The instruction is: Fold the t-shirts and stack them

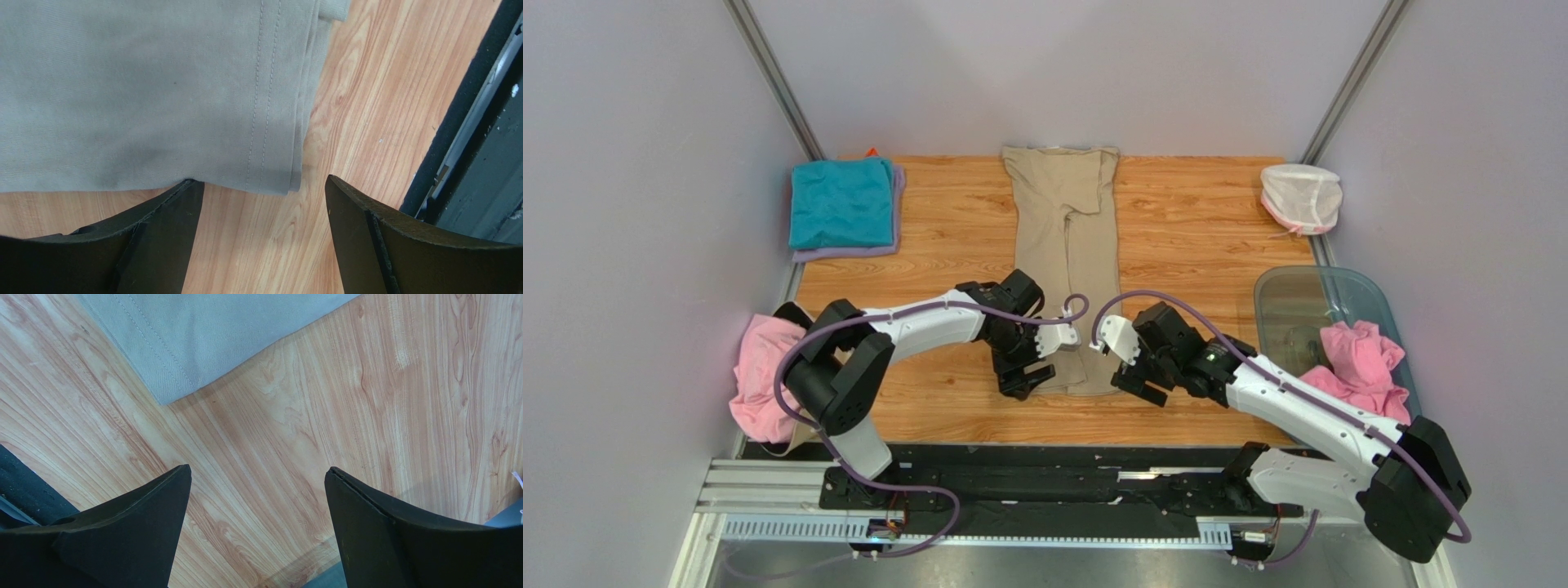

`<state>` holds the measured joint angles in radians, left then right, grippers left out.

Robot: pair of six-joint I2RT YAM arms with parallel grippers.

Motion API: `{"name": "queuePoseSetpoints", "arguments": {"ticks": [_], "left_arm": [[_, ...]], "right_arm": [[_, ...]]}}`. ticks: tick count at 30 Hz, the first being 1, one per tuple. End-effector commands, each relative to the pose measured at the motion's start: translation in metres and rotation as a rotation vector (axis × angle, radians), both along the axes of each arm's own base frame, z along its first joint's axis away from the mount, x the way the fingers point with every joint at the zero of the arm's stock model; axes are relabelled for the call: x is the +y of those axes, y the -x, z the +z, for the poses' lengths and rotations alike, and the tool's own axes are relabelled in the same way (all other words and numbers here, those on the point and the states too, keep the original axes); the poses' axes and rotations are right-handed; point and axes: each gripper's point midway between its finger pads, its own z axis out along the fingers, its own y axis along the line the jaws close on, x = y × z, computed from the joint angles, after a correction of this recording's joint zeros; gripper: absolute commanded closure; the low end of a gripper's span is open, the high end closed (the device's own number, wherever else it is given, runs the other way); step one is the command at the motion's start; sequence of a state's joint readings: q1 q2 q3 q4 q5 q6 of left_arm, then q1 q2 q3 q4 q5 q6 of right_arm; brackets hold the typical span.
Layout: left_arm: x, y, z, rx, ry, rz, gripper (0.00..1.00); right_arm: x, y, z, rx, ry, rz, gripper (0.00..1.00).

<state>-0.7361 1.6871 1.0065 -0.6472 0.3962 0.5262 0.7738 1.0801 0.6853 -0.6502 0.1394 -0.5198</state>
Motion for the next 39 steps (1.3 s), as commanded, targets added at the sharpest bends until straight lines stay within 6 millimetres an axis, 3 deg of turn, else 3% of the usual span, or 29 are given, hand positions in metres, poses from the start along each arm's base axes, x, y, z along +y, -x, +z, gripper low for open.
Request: {"name": "queuePoseSetpoints", "arguments": {"ticks": [1,5,11,18,24,32,39], "left_arm": [[-0.002,-0.008,-0.016,-0.034,-0.055,0.063,0.19],[0.000,-0.013,-0.022,-0.053,-0.091,0.097,0.22],[0.003,-0.020,-0.031,-0.086,-0.154,0.142,0.37],[0.005,-0.020,-0.035,-0.082,-0.181,0.146,0.70],[0.001,-0.017,-0.030,-0.058,-0.164,0.123,0.98],[-0.004,-0.012,-0.026,-0.034,-0.153,0.095,1.00],[-0.001,-0.008,-0.031,-0.027,-0.170,0.083,1.00]], "right_arm": [[0.005,-0.004,0.001,-0.015,-0.017,-0.012,0.15],[0.005,-0.004,0.001,-0.016,-0.017,-0.014,0.15],[0.003,-0.004,0.000,-0.014,-0.010,-0.014,0.15],[0.005,-0.002,-0.002,0.002,-0.007,-0.012,0.16],[0.021,0.007,-0.007,0.026,0.000,0.066,0.16],[0.060,0.013,-0.018,-0.002,0.036,0.221,0.18],[0.071,0.001,-0.037,-0.013,0.086,0.264,0.21]]}}
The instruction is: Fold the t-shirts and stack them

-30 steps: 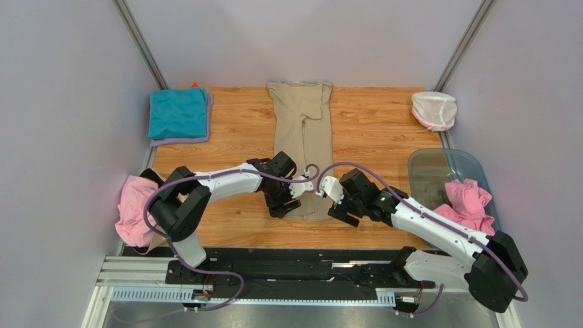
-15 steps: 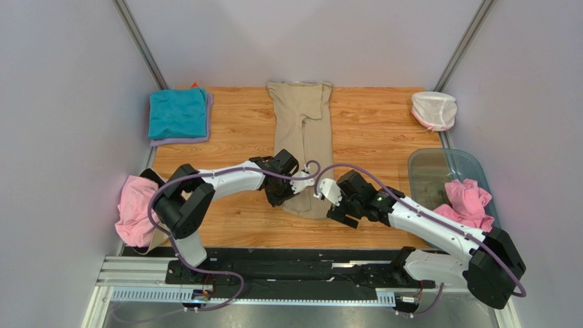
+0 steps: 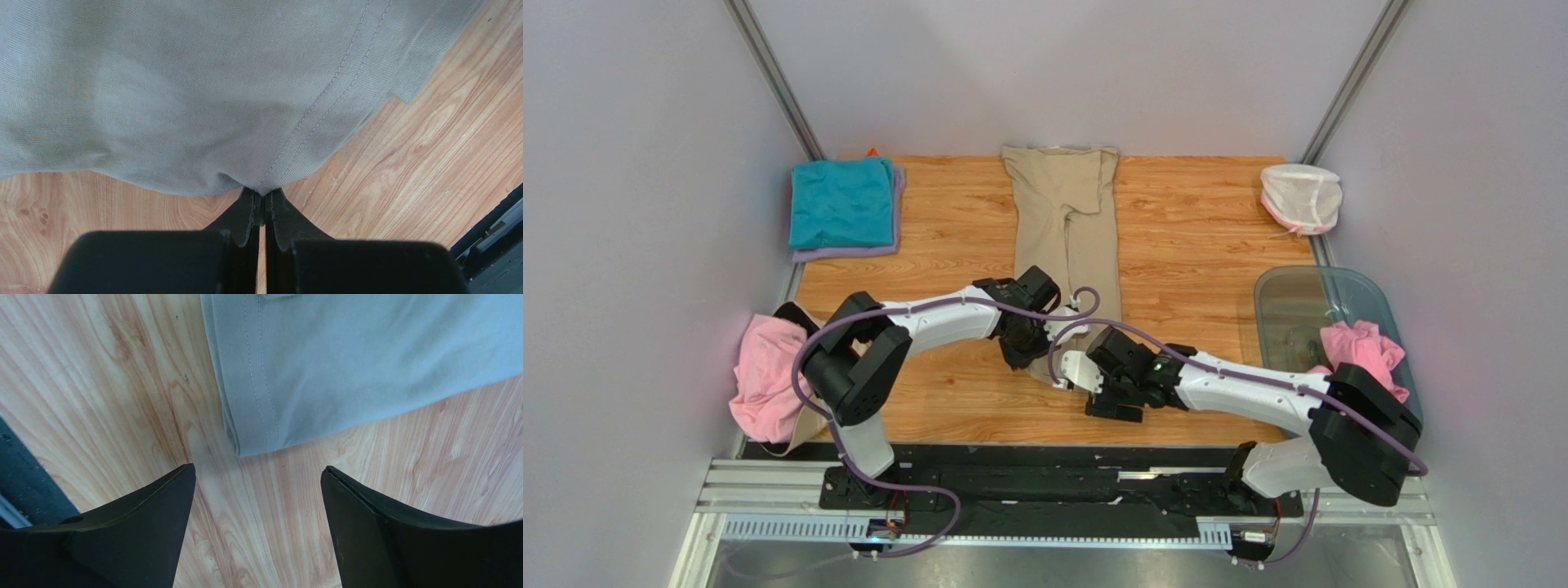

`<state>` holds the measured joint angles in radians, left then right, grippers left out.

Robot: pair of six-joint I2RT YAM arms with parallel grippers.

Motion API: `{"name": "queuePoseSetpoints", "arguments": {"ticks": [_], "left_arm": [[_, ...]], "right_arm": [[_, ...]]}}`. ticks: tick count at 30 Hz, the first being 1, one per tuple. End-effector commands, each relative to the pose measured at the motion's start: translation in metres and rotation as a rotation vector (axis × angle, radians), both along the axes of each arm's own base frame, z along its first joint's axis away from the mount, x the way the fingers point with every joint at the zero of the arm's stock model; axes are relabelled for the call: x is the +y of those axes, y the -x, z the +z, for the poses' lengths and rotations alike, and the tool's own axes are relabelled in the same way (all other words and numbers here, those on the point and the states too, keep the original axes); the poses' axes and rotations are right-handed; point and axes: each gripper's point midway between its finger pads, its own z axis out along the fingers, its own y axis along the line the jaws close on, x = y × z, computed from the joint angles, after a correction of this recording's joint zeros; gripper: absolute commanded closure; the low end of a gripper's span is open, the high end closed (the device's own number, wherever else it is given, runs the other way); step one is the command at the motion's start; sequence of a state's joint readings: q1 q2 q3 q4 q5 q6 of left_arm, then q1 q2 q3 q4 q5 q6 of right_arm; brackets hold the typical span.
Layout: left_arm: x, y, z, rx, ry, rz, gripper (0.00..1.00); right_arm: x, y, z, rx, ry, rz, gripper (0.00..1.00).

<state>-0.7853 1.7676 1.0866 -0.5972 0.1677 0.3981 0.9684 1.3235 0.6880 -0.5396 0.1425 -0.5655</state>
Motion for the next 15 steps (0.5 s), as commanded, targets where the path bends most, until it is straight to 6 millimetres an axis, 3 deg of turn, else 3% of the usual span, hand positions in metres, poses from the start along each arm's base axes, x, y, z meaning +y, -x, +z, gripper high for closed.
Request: {"name": "queuePoseSetpoints", "arguments": {"ticks": [1,8,15], "left_arm": [[0.006,0.028,-0.024,0.115,-0.040,-0.042,1.00],[0.006,0.030,-0.028,0.127,-0.045,-0.049,1.00],[0.008,0.032,-0.029,0.131,-0.050,-0.056,1.00]], "right_arm": [[0.026,-0.022,0.009,-0.082,-0.050,0.042,0.22],[0.034,-0.032,-0.004,-0.086,-0.012,0.069,0.26],[0.036,-0.027,-0.018,-0.042,0.013,0.089,0.36]]}}
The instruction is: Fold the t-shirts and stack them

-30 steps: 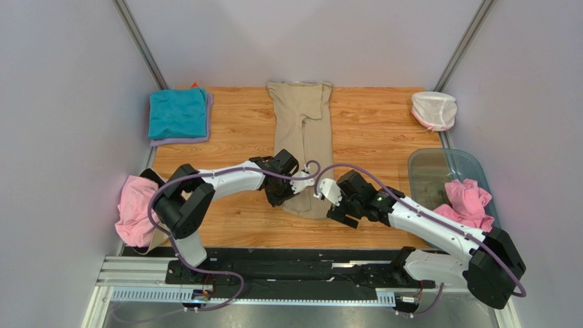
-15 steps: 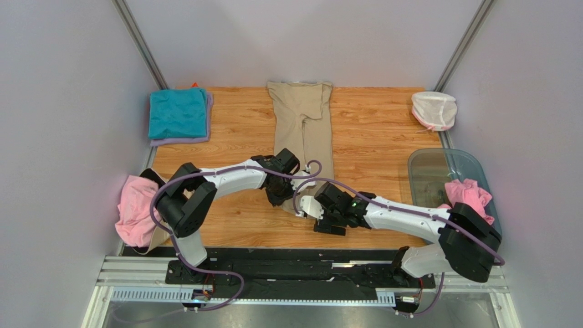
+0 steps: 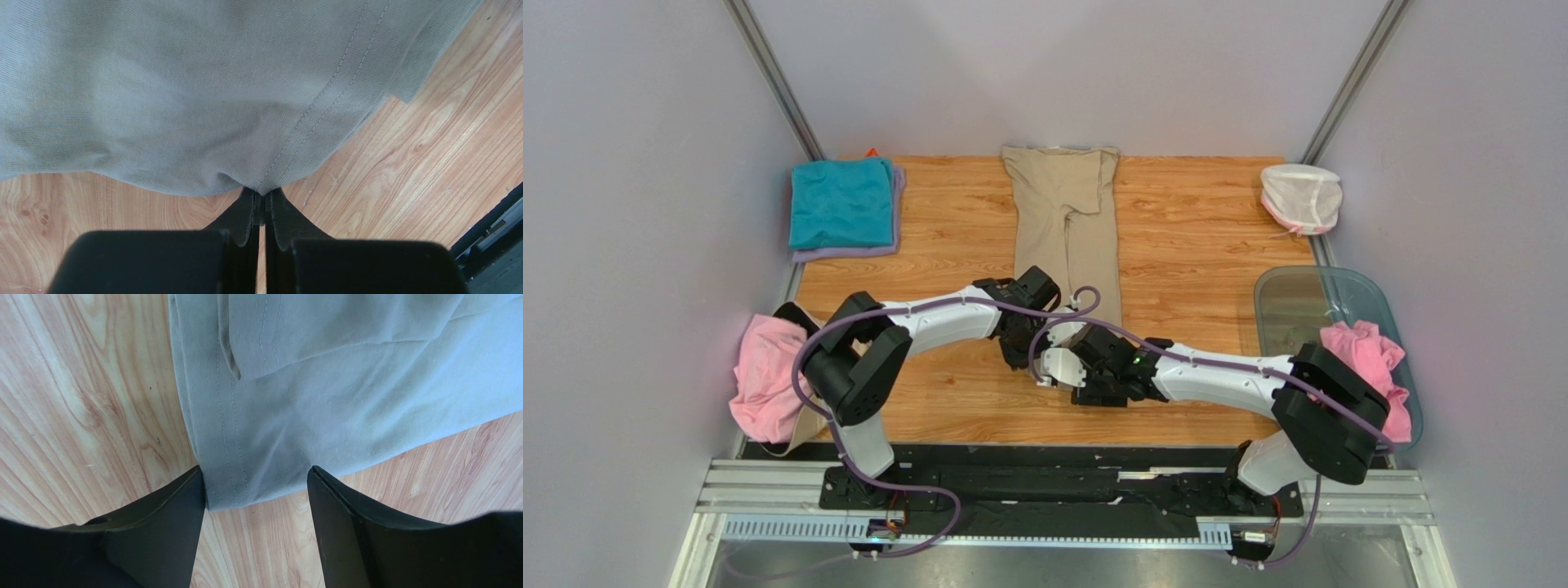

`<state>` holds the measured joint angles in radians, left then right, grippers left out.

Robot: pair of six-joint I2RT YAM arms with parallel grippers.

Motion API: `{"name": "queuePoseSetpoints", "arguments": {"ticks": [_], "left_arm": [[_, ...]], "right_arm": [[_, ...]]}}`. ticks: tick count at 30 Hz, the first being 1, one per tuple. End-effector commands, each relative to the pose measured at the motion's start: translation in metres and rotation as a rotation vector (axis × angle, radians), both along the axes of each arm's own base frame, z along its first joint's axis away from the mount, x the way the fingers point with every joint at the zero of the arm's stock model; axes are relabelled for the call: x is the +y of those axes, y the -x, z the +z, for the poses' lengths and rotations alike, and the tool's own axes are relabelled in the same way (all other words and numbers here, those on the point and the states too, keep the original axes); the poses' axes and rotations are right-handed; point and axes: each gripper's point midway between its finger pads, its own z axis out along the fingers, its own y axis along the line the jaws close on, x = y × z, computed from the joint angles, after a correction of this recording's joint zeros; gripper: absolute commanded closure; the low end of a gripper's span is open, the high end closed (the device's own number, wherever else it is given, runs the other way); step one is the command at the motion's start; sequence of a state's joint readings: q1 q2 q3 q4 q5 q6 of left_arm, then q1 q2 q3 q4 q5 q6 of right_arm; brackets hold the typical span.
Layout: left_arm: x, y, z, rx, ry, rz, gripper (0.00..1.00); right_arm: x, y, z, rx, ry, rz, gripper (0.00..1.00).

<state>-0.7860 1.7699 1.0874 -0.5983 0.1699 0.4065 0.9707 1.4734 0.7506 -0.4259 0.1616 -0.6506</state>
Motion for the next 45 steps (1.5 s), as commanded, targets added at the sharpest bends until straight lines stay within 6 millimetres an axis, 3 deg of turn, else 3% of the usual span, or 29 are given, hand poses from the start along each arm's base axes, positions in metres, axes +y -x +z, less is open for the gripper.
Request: {"name": "queuePoseSetpoints", "arguments": {"ticks": [1,12,21,30,37,45], "left_arm": [[0.007,0.032,-0.028,0.128,-0.045,-0.049,1.00],[0.008,0.034,-0.024,0.119,-0.039,-0.062,1.00],[0.010,0.058,0.000,0.136,0.027,-0.103,1.00],[0.005,0.077,0.045,0.110,0.166,-0.158,1.00],[-0.003,0.060,0.089,-0.006,0.226,-0.159,1.00],[-0.002,0.020,0.096,-0.130,0.203,-0.120,1.00]], "right_arm": [[0.008,0.000,-0.010,0.016,-0.001,0.024,0.42],[0.000,0.009,-0.020,0.065,0.033,0.025,1.00],[0.006,0.026,0.007,0.094,-0.016,0.030,1.00],[0.011,0.032,0.043,0.049,-0.085,0.027,1.00],[0.014,0.004,0.086,-0.117,-0.114,0.009,1.00],[0.009,-0.038,0.103,-0.215,-0.075,-0.028,1.00]]}}
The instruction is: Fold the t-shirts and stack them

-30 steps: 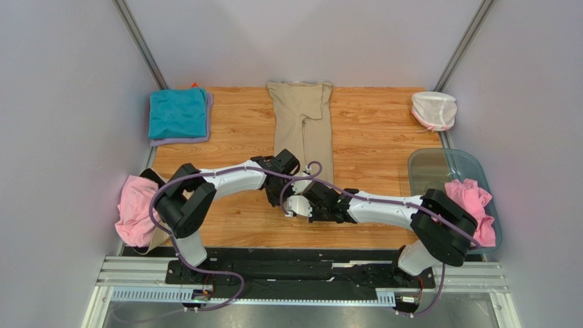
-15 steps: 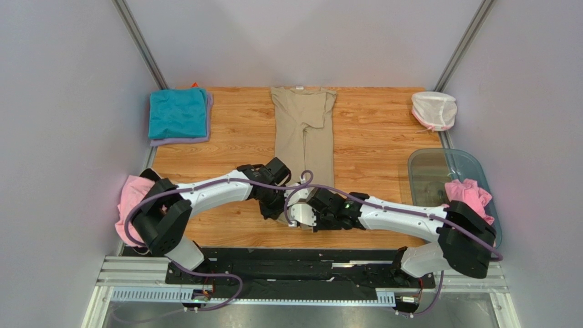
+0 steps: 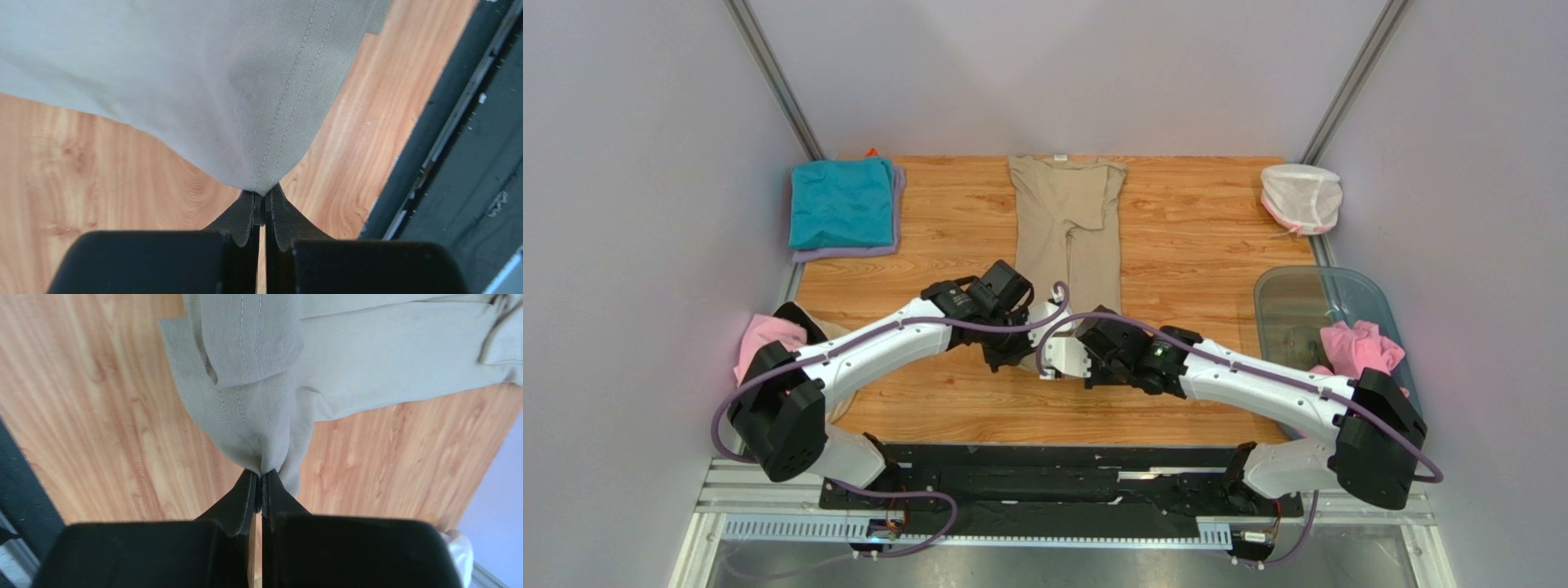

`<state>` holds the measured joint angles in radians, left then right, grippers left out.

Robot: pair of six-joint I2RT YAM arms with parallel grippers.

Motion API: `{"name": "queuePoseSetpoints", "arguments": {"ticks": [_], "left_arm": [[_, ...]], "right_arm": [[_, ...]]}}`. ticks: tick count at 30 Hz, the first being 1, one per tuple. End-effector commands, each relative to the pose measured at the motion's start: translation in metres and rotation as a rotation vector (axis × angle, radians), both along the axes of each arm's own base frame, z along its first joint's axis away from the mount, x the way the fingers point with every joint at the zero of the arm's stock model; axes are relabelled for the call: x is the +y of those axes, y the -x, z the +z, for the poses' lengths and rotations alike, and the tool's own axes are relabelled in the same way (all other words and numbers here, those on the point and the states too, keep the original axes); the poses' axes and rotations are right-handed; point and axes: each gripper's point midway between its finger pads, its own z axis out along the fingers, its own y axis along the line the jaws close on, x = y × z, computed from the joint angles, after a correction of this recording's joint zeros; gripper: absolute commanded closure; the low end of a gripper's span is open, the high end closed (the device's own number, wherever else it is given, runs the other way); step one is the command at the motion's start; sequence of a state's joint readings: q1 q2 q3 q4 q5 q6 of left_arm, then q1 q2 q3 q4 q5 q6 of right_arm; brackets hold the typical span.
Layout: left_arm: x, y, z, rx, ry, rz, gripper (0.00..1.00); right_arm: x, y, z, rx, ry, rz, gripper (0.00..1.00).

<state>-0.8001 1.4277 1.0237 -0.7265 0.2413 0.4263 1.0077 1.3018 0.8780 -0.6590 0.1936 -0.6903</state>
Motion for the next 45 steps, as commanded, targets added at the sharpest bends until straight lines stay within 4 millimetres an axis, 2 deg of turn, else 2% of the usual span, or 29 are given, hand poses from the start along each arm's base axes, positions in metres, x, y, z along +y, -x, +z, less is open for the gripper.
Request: {"name": "queuePoseSetpoints", "arguments": {"ticks": [1,8,9,11,12,13,15,16,17,18,19,20,22,23,24,26,27,28,29,31,32,36,39,43,45], "left_arm": [[-0.012,-0.019,0.015,-0.070,0.045,-0.050,1.00],[-0.004,-0.066,0.013,-0.135,0.029,0.014,1.00],[-0.001,-0.078,0.017,-0.151,0.029,0.030,1.00],[-0.001,-0.091,0.012,-0.145,0.022,0.046,1.00],[0.001,-0.104,0.017,-0.164,0.024,0.059,1.00],[0.002,-0.111,0.011,-0.155,0.012,0.069,1.00],[0.004,-0.132,0.009,-0.164,0.003,0.088,1.00],[0.004,-0.138,0.007,-0.160,0.001,0.096,1.00],[0.002,-0.149,0.013,-0.180,0.008,0.101,1.00],[0.004,-0.156,0.002,-0.161,-0.010,0.110,1.00],[0.004,-0.160,0.000,-0.154,-0.015,0.114,1.00],[0.002,-0.169,0.003,-0.166,-0.012,0.114,1.00],[0.002,-0.177,-0.010,-0.151,-0.032,0.118,1.00],[-0.002,-0.184,-0.008,-0.163,-0.029,0.119,1.00],[-0.002,-0.186,-0.018,-0.145,-0.041,0.119,1.00],[-0.006,-0.196,-0.017,-0.157,-0.044,0.120,1.00],[-0.007,-0.199,-0.026,-0.146,-0.058,0.121,1.00],[-0.008,-0.201,-0.028,-0.143,-0.062,0.121,1.00],[-0.011,-0.208,-0.025,-0.154,-0.055,0.127,1.00],[-0.013,-0.211,-0.033,-0.137,-0.065,0.125,1.00],[-0.016,-0.216,-0.029,-0.147,-0.057,0.128,1.00],[-0.020,-0.224,-0.034,-0.141,-0.063,0.134,1.00],[-0.024,-0.232,-0.032,-0.154,-0.057,0.144,0.99],[-0.027,-0.237,-0.027,-0.170,-0.042,0.161,0.92],[-0.027,-0.240,-0.024,-0.181,-0.039,0.163,0.89]], "right_arm": [[0.009,-0.048,0.033,-0.151,-0.053,-0.086,1.00],[0.009,-0.095,0.046,-0.202,-0.039,-0.117,1.00],[0.007,-0.109,0.054,-0.220,-0.049,-0.134,1.00],[0.008,-0.123,0.049,-0.214,-0.032,-0.141,1.00],[0.007,-0.136,0.057,-0.232,-0.037,-0.153,1.00],[0.007,-0.142,0.048,-0.217,-0.020,-0.154,1.00],[0.007,-0.161,0.055,-0.234,-0.026,-0.166,1.00],[0.009,-0.168,0.046,-0.221,-0.011,-0.168,1.00],[0.005,-0.177,0.045,-0.221,-0.007,-0.183,1.00],[0.005,-0.183,0.042,-0.217,-0.003,-0.187,1.00],[0.009,-0.192,0.048,-0.227,-0.017,-0.183,1.00],[0.006,-0.200,0.036,-0.211,0.002,-0.194,1.00],[0.009,-0.214,0.036,-0.218,-0.006,-0.201,1.00],[0.007,-0.220,0.024,-0.198,0.007,-0.208,1.00],[0.008,-0.223,0.021,-0.194,0.005,-0.209,1.00],[0.009,-0.233,0.016,-0.198,0.005,-0.214,1.00],[0.009,-0.236,0.005,-0.185,0.019,-0.214,1.00],[0.010,-0.240,0.004,-0.189,0.015,-0.216,1.00],[0.011,-0.244,0.004,-0.194,0.012,-0.217,1.00],[0.012,-0.248,-0.005,-0.188,0.023,-0.219,1.00],[0.011,-0.250,-0.008,-0.186,0.025,-0.222,1.00],[0.011,-0.261,-0.009,-0.206,0.023,-0.235,1.00],[0.011,-0.271,-0.004,-0.235,0.016,-0.255,0.96],[0.011,-0.280,0.001,-0.263,0.015,-0.275,0.81],[0.011,-0.284,0.004,-0.280,0.017,-0.280,0.77]]}}
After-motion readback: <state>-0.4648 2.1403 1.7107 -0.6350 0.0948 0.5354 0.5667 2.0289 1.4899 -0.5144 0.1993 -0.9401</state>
